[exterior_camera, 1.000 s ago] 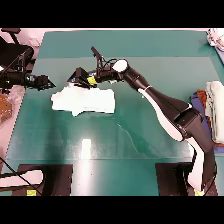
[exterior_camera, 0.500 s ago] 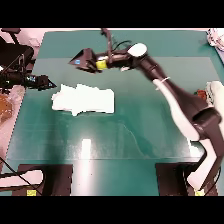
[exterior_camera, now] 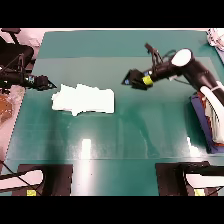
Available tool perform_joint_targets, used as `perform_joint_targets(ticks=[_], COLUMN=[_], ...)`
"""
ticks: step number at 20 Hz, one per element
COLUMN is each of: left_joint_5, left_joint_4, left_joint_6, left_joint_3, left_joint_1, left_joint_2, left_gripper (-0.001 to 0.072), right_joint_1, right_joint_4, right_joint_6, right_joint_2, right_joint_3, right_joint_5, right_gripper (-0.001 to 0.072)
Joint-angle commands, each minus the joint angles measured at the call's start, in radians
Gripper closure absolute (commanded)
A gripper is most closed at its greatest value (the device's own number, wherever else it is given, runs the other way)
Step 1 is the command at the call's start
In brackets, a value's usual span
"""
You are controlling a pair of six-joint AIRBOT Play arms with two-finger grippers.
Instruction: Fold the shirts.
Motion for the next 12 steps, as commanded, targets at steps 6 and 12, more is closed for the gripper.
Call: perform_joint_targets(ticks=[6, 12], left_joint_5=[0.032, 0.011], left_joint_4=[0.059, 0.103], left_joint_6=[-0.037, -0.037], left_joint_3=[0.001, 0.002], left_joint_1=[0.0, 0.0], left_joint_2=[0.346, 0.391], left_gripper=[0.0683, 0.0683], right_joint_1=[0.033, 0.119], right_joint_4=[0.24, 0.307], right_joint_6=[-0.286, -0.34], right_joint_2=[-0.183, -0.402], right_joint_3=[-0.177, 0.049], right_joint_5=[-0.202, -0.11], right_gripper=[-0.0005, -0.0008])
